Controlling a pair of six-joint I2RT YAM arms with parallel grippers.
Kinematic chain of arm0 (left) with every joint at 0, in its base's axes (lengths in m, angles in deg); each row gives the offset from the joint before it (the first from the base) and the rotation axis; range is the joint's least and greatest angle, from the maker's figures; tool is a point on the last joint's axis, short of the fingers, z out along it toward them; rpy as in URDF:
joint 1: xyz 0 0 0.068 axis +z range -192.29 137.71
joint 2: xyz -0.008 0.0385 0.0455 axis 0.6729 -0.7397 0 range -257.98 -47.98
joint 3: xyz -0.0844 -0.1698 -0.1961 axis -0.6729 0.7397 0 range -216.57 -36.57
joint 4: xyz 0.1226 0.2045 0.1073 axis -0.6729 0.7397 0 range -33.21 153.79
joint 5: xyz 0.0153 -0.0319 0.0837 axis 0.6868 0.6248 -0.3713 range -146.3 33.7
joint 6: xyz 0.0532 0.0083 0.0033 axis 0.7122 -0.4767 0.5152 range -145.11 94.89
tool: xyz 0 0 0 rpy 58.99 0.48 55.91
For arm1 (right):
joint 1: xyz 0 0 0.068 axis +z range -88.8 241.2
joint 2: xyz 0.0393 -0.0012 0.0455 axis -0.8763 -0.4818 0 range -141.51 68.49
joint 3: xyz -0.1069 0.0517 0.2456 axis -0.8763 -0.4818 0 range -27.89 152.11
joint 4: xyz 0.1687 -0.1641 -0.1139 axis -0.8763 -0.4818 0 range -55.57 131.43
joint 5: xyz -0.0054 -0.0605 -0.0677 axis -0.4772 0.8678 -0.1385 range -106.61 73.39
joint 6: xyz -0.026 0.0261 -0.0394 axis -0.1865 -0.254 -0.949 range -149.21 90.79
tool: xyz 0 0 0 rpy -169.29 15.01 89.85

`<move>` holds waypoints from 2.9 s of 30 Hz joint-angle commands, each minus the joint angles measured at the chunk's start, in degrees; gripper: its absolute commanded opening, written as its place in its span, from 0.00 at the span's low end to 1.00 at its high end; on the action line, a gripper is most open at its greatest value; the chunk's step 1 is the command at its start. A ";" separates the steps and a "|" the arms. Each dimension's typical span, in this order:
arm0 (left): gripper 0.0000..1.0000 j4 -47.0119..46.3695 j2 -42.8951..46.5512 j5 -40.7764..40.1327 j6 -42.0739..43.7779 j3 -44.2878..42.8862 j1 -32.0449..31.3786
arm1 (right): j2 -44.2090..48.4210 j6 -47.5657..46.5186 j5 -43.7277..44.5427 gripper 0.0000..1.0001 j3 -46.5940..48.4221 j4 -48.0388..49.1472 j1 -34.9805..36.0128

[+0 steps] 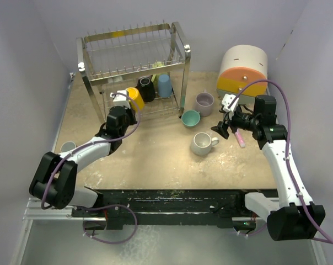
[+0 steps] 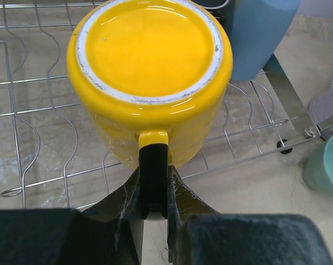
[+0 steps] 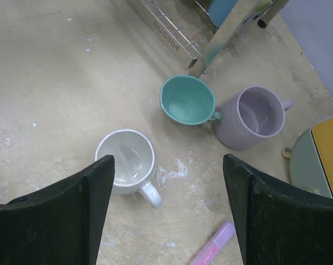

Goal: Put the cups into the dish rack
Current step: Turn the cup upside down in the dish rack.

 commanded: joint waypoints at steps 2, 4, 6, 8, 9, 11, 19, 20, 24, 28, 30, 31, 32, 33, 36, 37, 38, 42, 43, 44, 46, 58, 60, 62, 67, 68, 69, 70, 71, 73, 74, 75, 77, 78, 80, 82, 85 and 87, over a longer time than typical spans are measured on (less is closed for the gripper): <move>0.00 -8.46 -1.49 -3.19 2.55 -4.54 1.93 | 0.96 -0.64 -0.32 0.80 -0.18 0.95 -0.23; 0.00 -8.49 -2.85 -3.33 2.80 -5.21 2.41 | 0.98 -0.64 -0.32 0.80 -0.12 0.93 -0.18; 0.00 -8.61 -4.02 -3.50 3.04 -5.98 2.84 | 0.99 -0.71 -0.32 0.80 -0.12 0.93 -0.19; 0.00 -8.83 -5.26 -3.46 3.29 -6.69 3.37 | 0.99 -0.77 -0.32 0.80 -0.13 0.92 -0.18; 0.00 -8.83 -5.86 -3.39 3.40 -7.15 3.67 | 0.93 -0.81 -0.32 0.80 -0.13 0.92 -0.20; 0.00 -8.88 -7.22 -3.21 3.47 -8.01 4.21 | 0.98 -0.90 -0.32 0.80 -0.18 0.89 -0.20; 0.00 -10.39 -11.97 -2.59 4.80 -11.78 5.86 | 0.96 -0.99 -0.32 0.80 -0.12 0.80 -0.18; 0.00 -10.35 -12.61 -2.50 4.97 -12.32 6.16 | 0.97 -0.99 -0.32 0.80 -0.12 0.75 -0.18; 0.00 -10.44 -15.06 -2.40 5.40 -14.24 6.85 | 0.99 -1.07 -0.32 0.80 -0.12 0.71 -0.18; 0.00 -10.54 -17.24 -2.40 5.58 -15.73 7.55 | 0.88 -1.08 -0.23 0.80 -0.12 0.66 -0.18; 0.00 -10.59 -18.15 -2.33 5.69 -16.55 7.83 | 0.90 -1.17 -0.23 0.80 -0.14 0.62 -0.20; 0.00 -10.59 -18.52 -2.32 5.77 -16.92 8.00 | 0.90 -1.19 -0.19 0.80 -0.12 0.62 -0.19; 0.00 -10.65 -18.90 -2.31 5.74 -17.16 8.15 | 0.82 -1.17 -0.23 0.80 -0.12 0.62 -0.18; 0.00 -10.77 -19.35 -2.31 5.86 -17.52 8.23 | 0.77 -1.16 -0.14 0.80 -0.12 0.58 -0.23; 0.00 -10.99 -20.61 -2.27 6.03 -18.43 8.64 | 0.70 -1.21 -0.14 0.80 -0.12 0.57 -0.25; 0.00 -11.13 -21.01 -2.19 6.24 -18.93 8.89 | 0.72 -1.29 -0.14 0.80 -0.16 0.55 -0.19; 0.00 -11.30 -21.56 -2.14 6.48 -19.34 8.98 | 0.72 -1.26 -0.14 0.80 -0.12 0.53 -0.18; 0.00 -11.55 -23.54 -1.83 7.09 -20.92 9.67 | 0.66 -1.35 -0.14 0.80 -0.12 0.53 -0.19; 0.00 -11.70 -23.99 -1.79 7.26 -21.21 9.82 | 0.65 -1.34 -0.14 0.80 -0.10 0.49 -0.18; 0.00 -11.83 -24.37 -1.74 7.33 -21.49 9.95 | 0.64 -1.34 -0.14 0.80 -0.05 0.45 -0.18; 0.00 -12.35 -25.20 -1.58 7.76 -22.04 10.22 | 0.63 -1.41 -0.14 0.80 -0.05 0.43 -0.18; 0.00 -14.47 -30.98 0.77 9.11 -26.28 11.87 | 0.41 -1.79 -0.14 0.80 0.00 0.19 -0.18; 0.00 -14.99 -31.82 1.21 9.41 -26.94 12.09 | 0.33 -1.86 -0.14 0.80 0.05 0.09 -0.23; 0.00 -15.57 -32.65 1.84 10.01 -27.41 12.23 | 0.37 -1.96 -0.14 0.80 0.00 0.04 -0.20; 0.00 -16.33 -34.45 1.79 11.43 -28.86 12.33 | 0.24 -2.21 -0.06 0.80 -0.01 0.07 -0.19; 0.00 -16.43 -34.89 1.59 11.58 -29.21 12.34 | 0.24 -2.28 0.01 0.80 -0.07 0.09 -0.18; 0.00 -16.35 -35.31 1.60 11.62 -29.65 12.49 | 0.18 -2.30 0.03 0.80 -0.10 0.09 -0.18; 0.01 -16.17 -35.76 1.70 11.52 -30.11 12.63 | 0.19 -2.26 0.03 0.79 -0.06 0.09 -0.20; 0.05 -15.83 -36.11 1.77 11.37 -30.59 12.75 | 0.27 -2.30 0.10 0.80 -0.06 0.05 -0.26; 0.08 -15.11 -36.68 2.17 11.23 -31.49 12.91 | 0.28 -2.24 0.12 0.79 -0.11 0.09 -0.20; 0.11 -14.67 -36.90 2.25 11.12 -31.98 12.95 | 0.28 -2.30 0.12 0.80 -0.05 0.09 -0.18; 0.15 -14.34 -37.13 2.13 11.08 -32.41 13.04 | 0.28 -2.37 0.20 0.80 -0.07 0.09 -0.18; 0.28 -13.94 -37.30 1.93 10.92 -32.58 13.05 | 0.34 -2.39 0.21 0.80 -0.03 0.09 -0.20; 0.32 -13.81 -37.26 1.91 10.90 -32.53 13.09 | 0.37 -2.36 0.21 0.80 -0.07 0.09 -0.19; 0.43 -13.01 -36.84 1.94 10.69 -32.49 13.05 | 0.35 -2.38 0.21 0.79 -0.05 0.09 -0.22; 0.55 -12.33 -36.07 1.81 10.22 -32.03 13.10 | 0.37 -2.39 0.21 0.80 -0.10 0.09 -0.23; 0.66 -12.26 -34.58 2.09 9.69 -30.38 13.09 | 0.46 -2.50 0.22 0.80 -0.18 0.16 -0.18; 0.69 -12.51 -33.18 2.86 9.62 -28.99 13.07 | 0.54 -2.57 0.23 0.80 -0.13 0.18 -0.20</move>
